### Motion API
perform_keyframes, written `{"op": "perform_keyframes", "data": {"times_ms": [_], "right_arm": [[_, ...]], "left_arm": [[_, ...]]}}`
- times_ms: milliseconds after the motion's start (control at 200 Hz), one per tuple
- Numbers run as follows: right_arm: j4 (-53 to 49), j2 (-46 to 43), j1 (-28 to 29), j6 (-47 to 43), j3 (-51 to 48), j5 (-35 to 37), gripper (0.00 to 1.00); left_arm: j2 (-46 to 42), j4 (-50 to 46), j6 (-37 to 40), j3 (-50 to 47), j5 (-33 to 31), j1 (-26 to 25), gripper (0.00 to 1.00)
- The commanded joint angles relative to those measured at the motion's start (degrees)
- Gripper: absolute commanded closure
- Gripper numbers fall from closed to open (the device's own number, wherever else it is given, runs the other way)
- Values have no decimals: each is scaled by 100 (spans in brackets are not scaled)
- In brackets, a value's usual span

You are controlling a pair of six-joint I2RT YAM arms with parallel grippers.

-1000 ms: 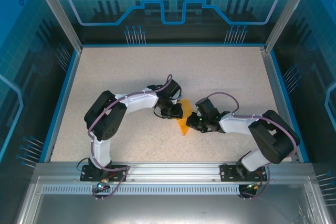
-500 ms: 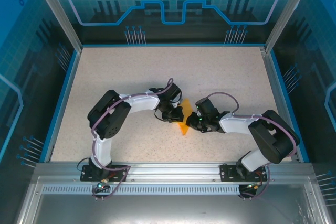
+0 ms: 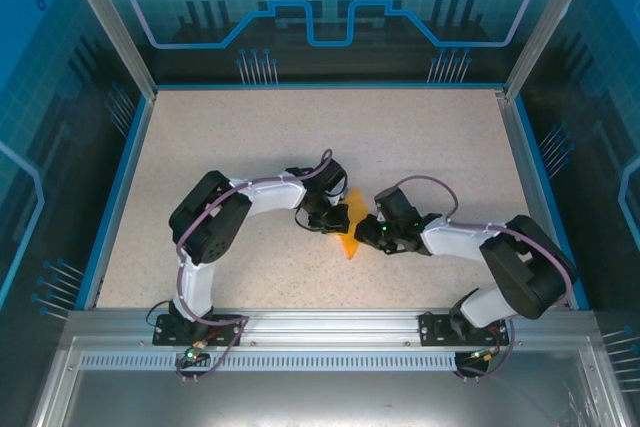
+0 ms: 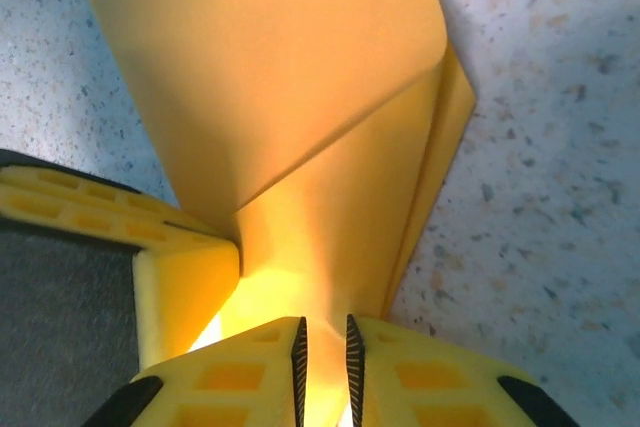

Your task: Fold a paper plane with a square sheet of paper (pick it up from the middle)

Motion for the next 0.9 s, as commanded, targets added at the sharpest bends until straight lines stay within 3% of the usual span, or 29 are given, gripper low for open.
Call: {"op": "perform_keyframes", "data": {"times_ms": [0, 370, 690, 895], "right_arm": [[-154, -354, -27, -17, -154, 1, 79], [506, -65, 188, 203, -254, -408, 87], [757, 441, 270, 177, -188, -529, 87], [635, 305, 278, 114, -169, -529, 87]], "left_arm": [[434, -419, 178, -93, -668, -37, 89], [509, -468, 230, -96, -766, -36, 89], [572, -496, 270, -103, -807, -29, 89], [626, -529, 283, -97, -862, -35, 89]]}}
